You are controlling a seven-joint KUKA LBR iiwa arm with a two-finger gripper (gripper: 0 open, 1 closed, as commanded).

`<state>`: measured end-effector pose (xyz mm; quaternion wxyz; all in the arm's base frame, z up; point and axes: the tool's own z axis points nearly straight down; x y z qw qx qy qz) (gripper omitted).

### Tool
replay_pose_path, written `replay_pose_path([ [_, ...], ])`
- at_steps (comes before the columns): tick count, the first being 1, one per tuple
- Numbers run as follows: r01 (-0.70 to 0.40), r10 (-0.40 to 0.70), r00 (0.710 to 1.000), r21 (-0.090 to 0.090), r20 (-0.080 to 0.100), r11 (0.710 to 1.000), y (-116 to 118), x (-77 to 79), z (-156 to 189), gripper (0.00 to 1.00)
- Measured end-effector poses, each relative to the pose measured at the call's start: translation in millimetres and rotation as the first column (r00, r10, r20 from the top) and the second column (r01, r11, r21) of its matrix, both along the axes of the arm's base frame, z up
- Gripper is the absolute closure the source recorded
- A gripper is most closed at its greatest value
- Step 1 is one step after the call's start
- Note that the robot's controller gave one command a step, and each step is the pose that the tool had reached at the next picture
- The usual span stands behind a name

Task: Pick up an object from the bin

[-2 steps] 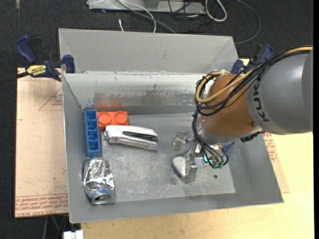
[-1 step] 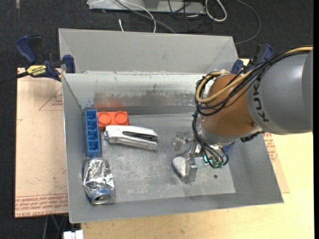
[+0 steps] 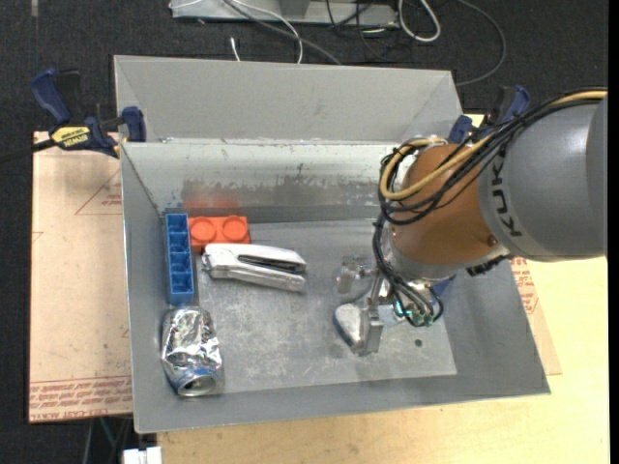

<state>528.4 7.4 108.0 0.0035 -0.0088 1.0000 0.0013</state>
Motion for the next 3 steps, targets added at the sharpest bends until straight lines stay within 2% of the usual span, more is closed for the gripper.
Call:
replay_pose_path([
  [3,0.0,0.0,1.0,0.0,0.0,1.0,0.0,0.0,0.0,0.0],
])
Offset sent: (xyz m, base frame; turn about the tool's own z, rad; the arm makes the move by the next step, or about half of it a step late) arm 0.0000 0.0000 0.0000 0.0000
